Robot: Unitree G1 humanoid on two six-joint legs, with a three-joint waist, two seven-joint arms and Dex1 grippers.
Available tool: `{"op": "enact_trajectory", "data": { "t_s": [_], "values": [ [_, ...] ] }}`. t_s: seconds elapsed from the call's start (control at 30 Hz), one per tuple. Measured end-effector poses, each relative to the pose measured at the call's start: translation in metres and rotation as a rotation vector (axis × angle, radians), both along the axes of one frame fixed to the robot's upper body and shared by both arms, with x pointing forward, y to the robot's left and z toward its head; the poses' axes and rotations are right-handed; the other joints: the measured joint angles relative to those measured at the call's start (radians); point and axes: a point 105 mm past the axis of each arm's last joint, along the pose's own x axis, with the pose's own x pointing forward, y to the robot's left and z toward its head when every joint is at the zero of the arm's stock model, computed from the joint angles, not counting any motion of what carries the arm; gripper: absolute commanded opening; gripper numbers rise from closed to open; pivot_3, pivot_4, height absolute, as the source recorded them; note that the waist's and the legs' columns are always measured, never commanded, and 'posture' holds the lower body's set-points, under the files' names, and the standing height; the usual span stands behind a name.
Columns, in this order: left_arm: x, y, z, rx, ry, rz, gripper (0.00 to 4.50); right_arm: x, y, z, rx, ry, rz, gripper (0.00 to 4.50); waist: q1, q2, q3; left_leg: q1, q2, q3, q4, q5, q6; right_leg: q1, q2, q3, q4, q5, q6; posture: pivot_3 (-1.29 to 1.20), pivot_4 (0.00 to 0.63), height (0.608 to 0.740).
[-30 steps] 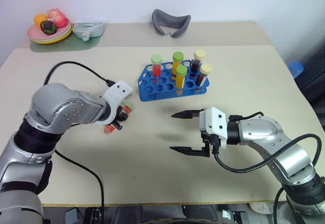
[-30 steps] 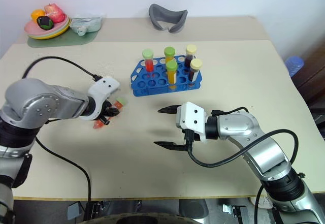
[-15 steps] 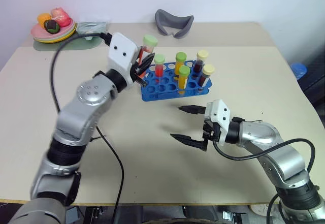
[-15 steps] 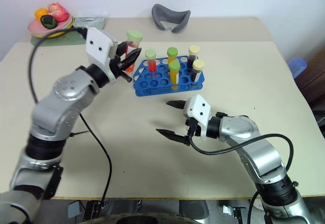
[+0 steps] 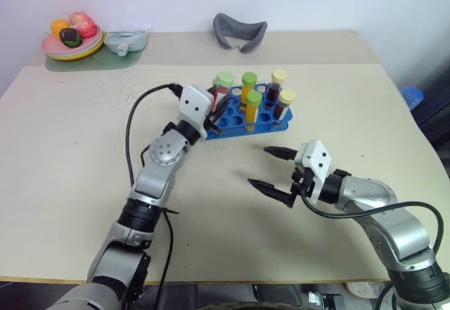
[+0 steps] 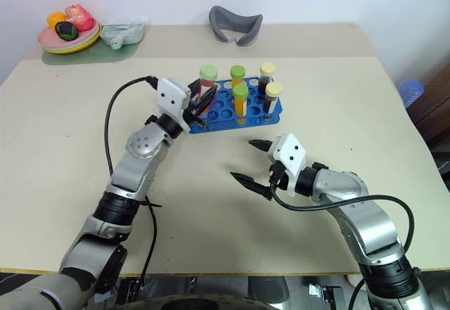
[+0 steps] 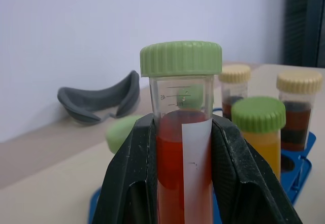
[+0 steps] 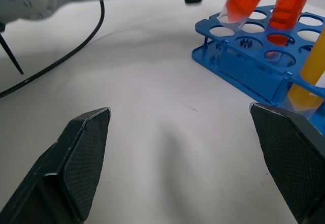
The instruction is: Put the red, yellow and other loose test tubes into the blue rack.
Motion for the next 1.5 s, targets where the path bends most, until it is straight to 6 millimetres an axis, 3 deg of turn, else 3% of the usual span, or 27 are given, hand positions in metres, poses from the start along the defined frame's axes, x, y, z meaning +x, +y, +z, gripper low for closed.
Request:
{"op": "enact_trajectory", "data": {
  "t_s": [0.4, 1.17, 1.47, 1.5],
  "values": [
    [0.000, -0.014, -0.010, -0.081, -0.015, -0.060, 0.80, 0.001, -0.001, 0.000, -0.008, -0.004, -0.007, 4.50, 0.001, 0.000, 0.000, 0.000, 0.000, 0.000, 0.000, 0.000, 0.000, 0.000, 0.000, 0.000, 0.000, 0.000, 0.000, 0.00, 0.150, 0.740],
    [0.010, -0.010, -0.025, -0.127, -0.010, -0.055, 0.80, 0.001, -0.002, -0.002, -0.015, -0.004, -0.024, 4.50, 0.001, 0.000, 0.000, 0.001, 0.000, 0.000, 0.000, 0.000, 0.000, 0.001, 0.000, 0.000, 0.000, 0.000, 0.000, 0.00, 0.150, 0.740],
    [0.009, -0.010, -0.026, -0.124, -0.013, -0.066, 0.80, 0.004, -0.005, 0.001, 0.064, 0.002, -0.080, 4.50, 0.000, 0.000, 0.000, 0.001, 0.000, 0.000, 0.000, 0.000, 0.000, 0.001, 0.000, 0.000, 0.000, 0.000, 0.000, 0.00, 0.150, 0.740],
    [0.009, -0.010, -0.027, -0.124, -0.012, -0.067, 1.30, 0.004, -0.006, -0.001, 0.063, 0.009, -0.083, 4.50, 0.000, 0.000, 0.000, 0.001, 0.000, 0.000, 0.000, 0.000, 0.000, 0.001, 0.000, 0.000, 0.000, 0.000, 0.000, 0.00, 0.150, 0.740]
  ]
}}
